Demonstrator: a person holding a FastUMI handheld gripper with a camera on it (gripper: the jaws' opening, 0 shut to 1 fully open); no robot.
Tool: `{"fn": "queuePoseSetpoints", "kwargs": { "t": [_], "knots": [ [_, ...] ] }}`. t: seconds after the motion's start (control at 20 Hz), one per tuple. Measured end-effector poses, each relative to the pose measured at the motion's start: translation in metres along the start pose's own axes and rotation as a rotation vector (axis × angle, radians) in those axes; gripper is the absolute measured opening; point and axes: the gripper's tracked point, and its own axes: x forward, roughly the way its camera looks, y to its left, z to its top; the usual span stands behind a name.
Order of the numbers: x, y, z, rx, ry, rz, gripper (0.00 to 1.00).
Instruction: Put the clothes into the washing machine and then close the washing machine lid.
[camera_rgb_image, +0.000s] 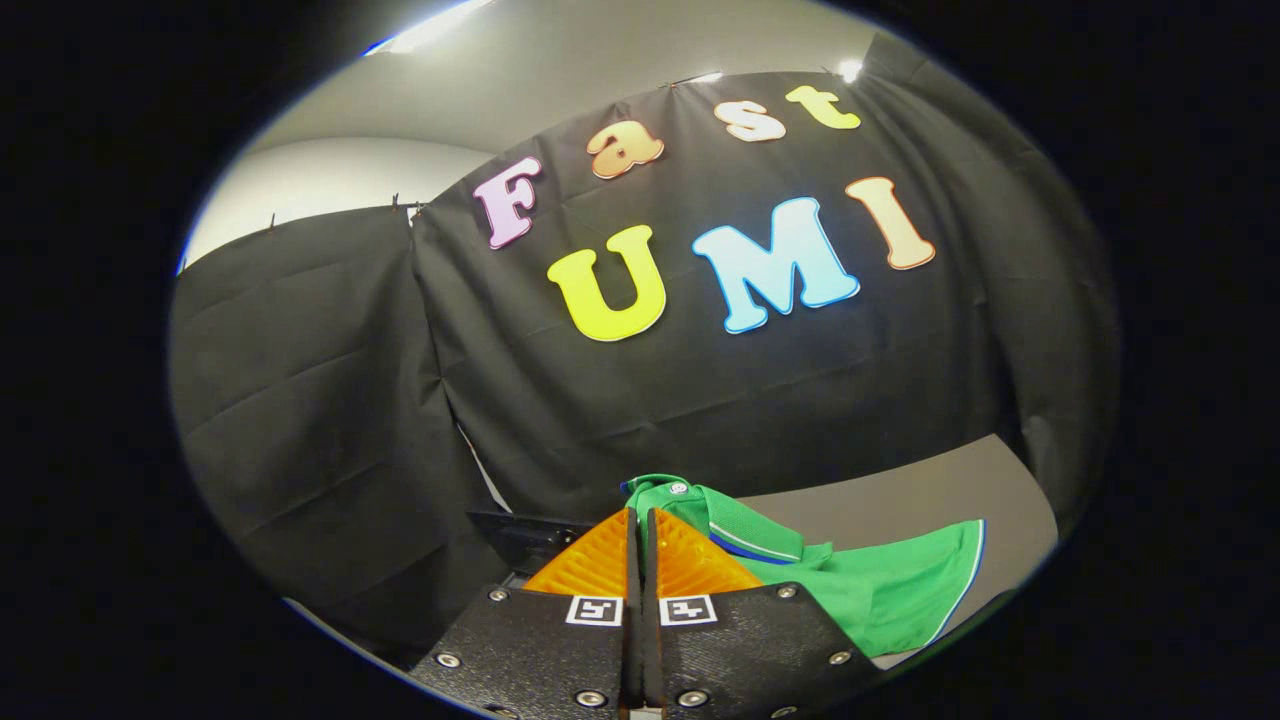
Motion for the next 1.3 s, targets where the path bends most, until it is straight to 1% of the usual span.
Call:
{"fn": "queuePoseSetpoints", "kwargs": {
  "t": [0.35, 0.75, 1.0, 1.3],
  "knots": [
    [0.021, 0.078, -0.011, -0.011, 0.015, 0.062, 0.0],
    [0.053, 0.158, -0.037, -0.003, 0.05, 0.13, 0.0],
    [0.075, 0.211, -0.067, -0.02, 0.085, 0.177, 0.0],
    [0.1, 0.257, -0.111, -0.034, 0.14, 0.207, 0.0]
  ]
}}
